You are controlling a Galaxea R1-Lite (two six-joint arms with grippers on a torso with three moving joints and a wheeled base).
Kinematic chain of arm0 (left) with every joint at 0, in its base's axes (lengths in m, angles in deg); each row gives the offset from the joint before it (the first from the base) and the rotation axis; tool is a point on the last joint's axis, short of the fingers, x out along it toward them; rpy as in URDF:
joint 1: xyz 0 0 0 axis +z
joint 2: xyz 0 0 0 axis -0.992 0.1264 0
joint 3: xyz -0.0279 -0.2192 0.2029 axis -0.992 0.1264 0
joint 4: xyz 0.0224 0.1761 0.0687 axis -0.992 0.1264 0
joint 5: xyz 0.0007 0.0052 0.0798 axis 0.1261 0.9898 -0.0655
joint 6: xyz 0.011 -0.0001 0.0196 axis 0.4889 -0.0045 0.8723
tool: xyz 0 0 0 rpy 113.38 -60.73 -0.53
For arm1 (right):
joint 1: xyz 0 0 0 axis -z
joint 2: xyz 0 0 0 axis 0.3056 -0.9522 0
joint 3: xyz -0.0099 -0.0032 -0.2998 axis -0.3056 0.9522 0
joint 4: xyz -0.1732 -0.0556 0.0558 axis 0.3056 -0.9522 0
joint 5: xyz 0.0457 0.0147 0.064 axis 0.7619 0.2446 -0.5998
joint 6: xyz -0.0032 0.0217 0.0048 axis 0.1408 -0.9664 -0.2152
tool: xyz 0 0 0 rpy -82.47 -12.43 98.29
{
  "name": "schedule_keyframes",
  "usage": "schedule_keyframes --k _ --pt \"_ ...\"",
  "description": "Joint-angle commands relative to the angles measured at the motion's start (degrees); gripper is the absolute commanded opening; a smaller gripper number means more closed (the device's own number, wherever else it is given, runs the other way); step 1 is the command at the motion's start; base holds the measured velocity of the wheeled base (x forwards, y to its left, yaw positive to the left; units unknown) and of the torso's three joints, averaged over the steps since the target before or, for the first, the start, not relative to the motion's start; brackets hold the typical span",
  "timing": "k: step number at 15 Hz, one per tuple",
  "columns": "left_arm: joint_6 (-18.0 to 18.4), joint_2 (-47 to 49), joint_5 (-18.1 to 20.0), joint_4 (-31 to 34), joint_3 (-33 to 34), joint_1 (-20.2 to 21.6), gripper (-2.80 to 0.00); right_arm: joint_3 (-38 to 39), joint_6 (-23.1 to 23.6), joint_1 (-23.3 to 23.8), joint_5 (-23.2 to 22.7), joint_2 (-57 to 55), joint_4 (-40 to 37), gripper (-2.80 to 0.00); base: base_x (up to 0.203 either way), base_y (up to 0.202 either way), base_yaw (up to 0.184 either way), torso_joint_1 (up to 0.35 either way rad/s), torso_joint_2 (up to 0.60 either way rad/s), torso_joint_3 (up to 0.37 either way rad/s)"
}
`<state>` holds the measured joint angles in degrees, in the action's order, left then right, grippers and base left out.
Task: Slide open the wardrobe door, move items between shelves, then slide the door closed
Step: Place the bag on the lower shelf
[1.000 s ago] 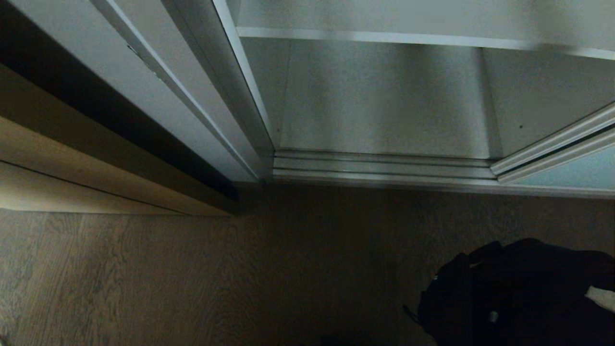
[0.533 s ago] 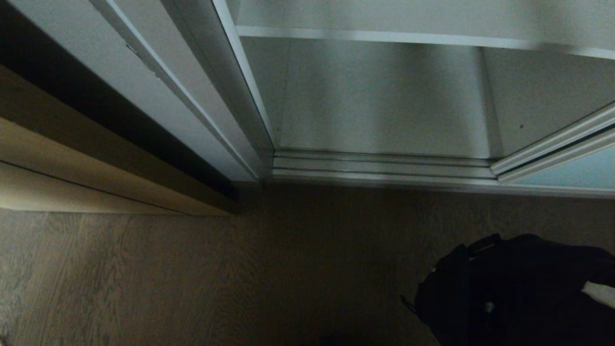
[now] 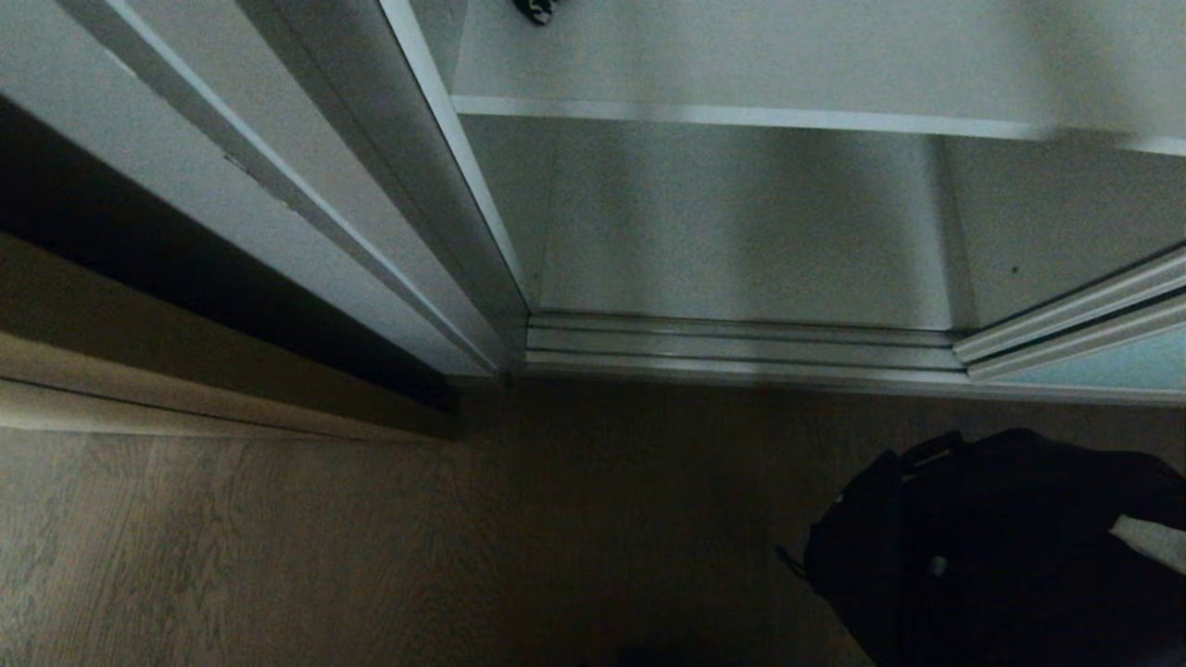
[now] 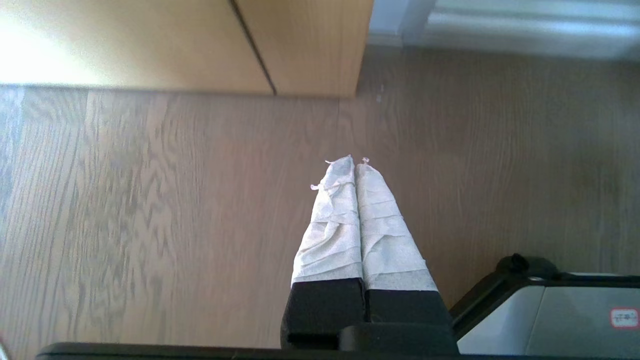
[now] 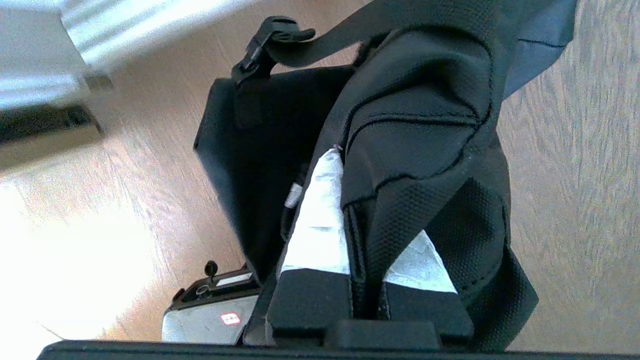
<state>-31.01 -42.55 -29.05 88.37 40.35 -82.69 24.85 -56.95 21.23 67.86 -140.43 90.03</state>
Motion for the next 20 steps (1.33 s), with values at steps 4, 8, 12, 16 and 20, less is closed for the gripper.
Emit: schedule_keyframes --k 4,8,12,16,20 --pt "0.0 0.1 0.0 0.0 0.0 0.0 -2.8 1.0 0.0 0.9 -0.1 -1.0 0.3 -2.8 0.195 0.0 0.001 0.002 0.0 0.001" --pt "0.0 0.1 -0.1 0.0 0.0 0.0 -2.8 3.3 -0.9 1.2 -0.2 -1.1 3.8 -2.8 0.073 0.0 0.001 0.001 0.0 0.0" --pt "0.0 0.1 0.0 0.0 0.0 0.0 -2.8 5.9 -4.7 1.5 -0.2 -4.9 11.2 -2.8 0.0 0.0 0.0 0.0 0.0 0.0" --pt "0.0 0.1 -0.1 0.0 0.0 0.0 -2.8 7.0 -6.6 3.6 -0.3 -10.7 14.9 -2.8 0.0 0.0 0.0 0.0 0.0 0.0" --pt "0.0 0.1 0.0 0.0 0.0 0.0 -2.8 7.3 -12.2 5.0 -0.4 -19.4 25.8 -2.8 0.0 0.0 0.0 0.0 0.0 0.0"
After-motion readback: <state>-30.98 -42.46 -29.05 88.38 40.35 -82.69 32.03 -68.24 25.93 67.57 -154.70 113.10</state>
